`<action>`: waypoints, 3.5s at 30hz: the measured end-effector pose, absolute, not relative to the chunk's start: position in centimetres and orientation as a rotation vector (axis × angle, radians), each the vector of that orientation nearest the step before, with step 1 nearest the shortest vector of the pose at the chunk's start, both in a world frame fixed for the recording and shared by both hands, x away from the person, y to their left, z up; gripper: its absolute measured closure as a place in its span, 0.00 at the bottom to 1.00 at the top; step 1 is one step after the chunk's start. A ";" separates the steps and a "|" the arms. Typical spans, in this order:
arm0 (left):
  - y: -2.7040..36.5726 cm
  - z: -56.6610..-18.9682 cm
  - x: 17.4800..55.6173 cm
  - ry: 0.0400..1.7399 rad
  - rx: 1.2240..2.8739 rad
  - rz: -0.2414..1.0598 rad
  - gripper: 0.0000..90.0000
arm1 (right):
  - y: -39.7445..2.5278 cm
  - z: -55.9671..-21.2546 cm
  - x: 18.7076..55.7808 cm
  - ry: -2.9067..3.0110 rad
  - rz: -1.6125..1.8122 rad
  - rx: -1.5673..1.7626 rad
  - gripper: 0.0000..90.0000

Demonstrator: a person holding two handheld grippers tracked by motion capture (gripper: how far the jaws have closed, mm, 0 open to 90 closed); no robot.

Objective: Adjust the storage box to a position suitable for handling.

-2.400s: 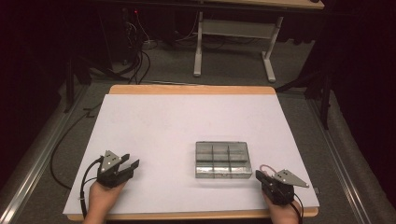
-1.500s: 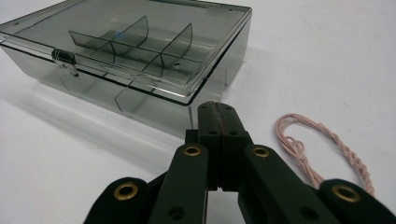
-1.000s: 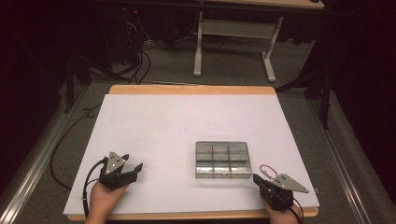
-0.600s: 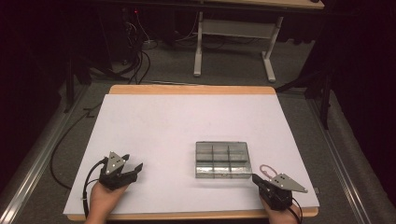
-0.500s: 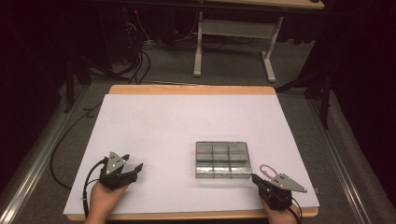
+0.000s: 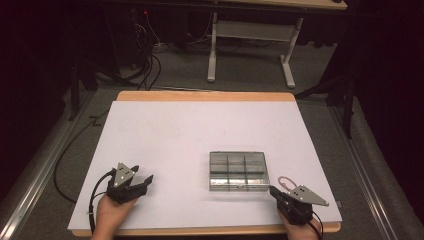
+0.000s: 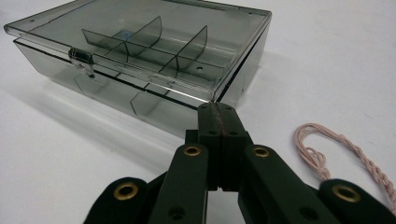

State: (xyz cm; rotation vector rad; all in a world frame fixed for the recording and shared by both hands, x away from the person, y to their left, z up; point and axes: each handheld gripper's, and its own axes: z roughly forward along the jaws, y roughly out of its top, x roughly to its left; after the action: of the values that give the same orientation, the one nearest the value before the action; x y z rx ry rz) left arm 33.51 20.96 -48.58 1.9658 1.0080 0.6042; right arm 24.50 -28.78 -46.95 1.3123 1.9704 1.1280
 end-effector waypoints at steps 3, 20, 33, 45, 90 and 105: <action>21.0 -48.6 33.5 1.009 1.967 0.604 0.41 | -28.8 -47.0 24.5 1.969 1.131 1.313 1.00; 21.0 -48.5 33.4 0.999 1.954 0.609 0.42 | -28.8 -46.5 24.5 1.951 1.145 1.300 1.00; 19.4 -47.5 32.5 0.941 1.903 0.497 0.55 | -28.9 -45.6 24.9 1.925 1.177 1.286 1.00; 13.6 -46.9 30.7 0.789 1.902 0.400 0.75 | -28.9 -45.3 25.0 1.918 1.197 1.281 1.00; 4.0 -45.6 30.9 0.616 1.877 0.271 1.00 | -28.6 -45.8 25.4 1.936 1.221 1.274 1.00; 4.3 -44.5 32.1 0.627 1.833 0.307 1.00 | -28.4 -46.4 25.5 1.951 1.209 1.269 1.00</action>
State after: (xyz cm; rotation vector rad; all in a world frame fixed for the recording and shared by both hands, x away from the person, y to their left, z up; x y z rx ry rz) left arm 32.09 4.28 -44.48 1.8327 0.6268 0.3071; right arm 25.51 -28.37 -46.36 1.2689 1.9513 1.2091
